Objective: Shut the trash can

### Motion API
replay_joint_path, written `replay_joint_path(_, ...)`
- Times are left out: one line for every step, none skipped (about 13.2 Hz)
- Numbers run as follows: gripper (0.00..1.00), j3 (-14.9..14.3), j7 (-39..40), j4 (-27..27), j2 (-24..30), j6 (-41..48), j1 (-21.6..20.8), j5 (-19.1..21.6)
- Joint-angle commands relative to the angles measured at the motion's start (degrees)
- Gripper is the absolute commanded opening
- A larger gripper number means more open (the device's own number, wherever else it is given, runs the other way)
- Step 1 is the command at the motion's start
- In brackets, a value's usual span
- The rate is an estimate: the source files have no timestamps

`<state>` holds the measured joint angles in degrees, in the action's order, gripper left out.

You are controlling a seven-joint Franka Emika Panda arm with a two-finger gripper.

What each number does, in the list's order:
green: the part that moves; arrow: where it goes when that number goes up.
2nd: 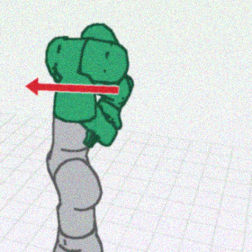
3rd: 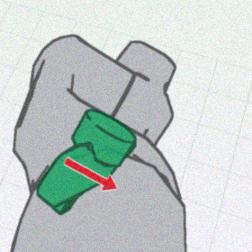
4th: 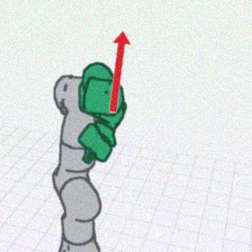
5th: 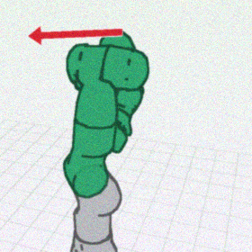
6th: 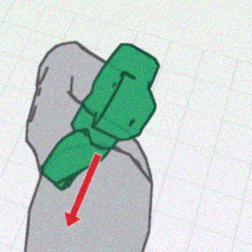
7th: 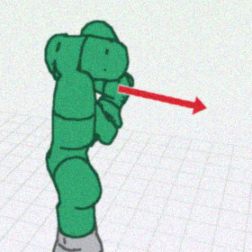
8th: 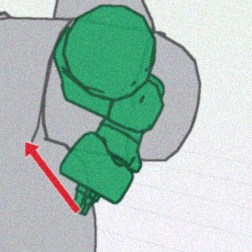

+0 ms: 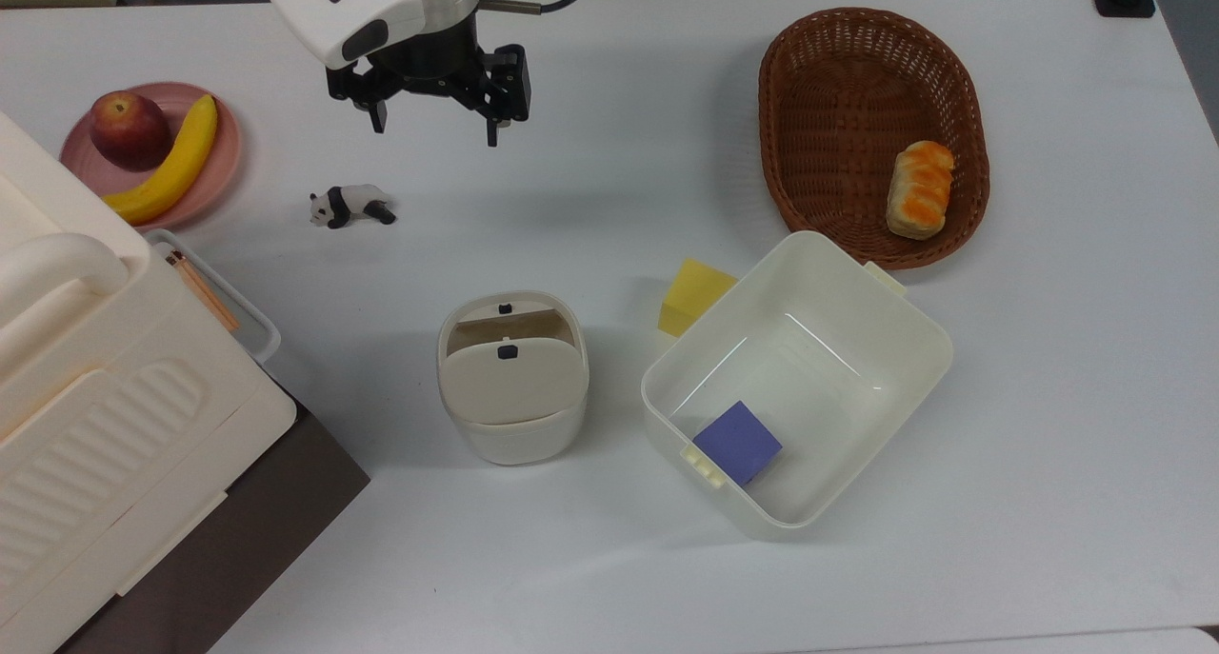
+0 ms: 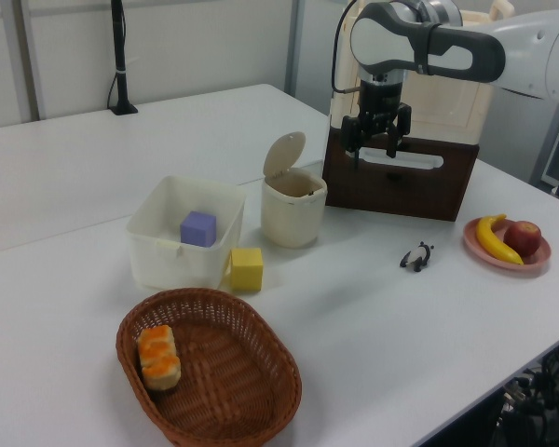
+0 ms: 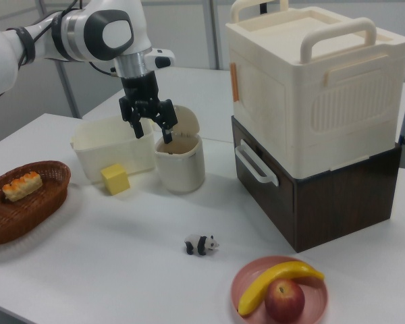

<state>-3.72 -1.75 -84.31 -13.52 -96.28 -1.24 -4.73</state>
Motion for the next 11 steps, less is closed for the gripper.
replay_joint_path(1.0,-0.58,-0.18,-1.55,1.13,0.39,-0.61,1.03)
replay_joint_path(1.0,-0.5,-0.19,-1.56,1.13,0.39,-0.61,1.03)
replay_joint_path(1.0,-0.5,-0.19,-1.56,1.13,0.56,-0.61,1.03)
replay_joint_path(1.0,-0.5,-0.19,-1.56,1.13,0.56,-0.61,1.03)
replay_joint_path(1.0,-0.5,-0.01,-1.56,1.13,0.56,-0.61,1.03)
replay_joint_path(1.0,-0.5,0.16,-1.56,1.13,0.74,-0.61,1.03)
replay_joint_path(1.0,-0.5,0.25,-1.56,1.13,0.74,-0.61,1.03)
replay_joint_path(1.0,-0.5,0.43,-1.56,1.13,0.74,-0.52,1.03)
replay_joint_path(1.0,-0.5,0.52,-1.56,1.13,0.74,-0.52,1.03)
replay_joint_path(1.0,-0.5,0.6,-1.56,1.13,0.74,-0.44,1.12)
replay_joint_path(0.98,-0.5,0.6,-1.56,1.13,0.74,-0.35,1.21)
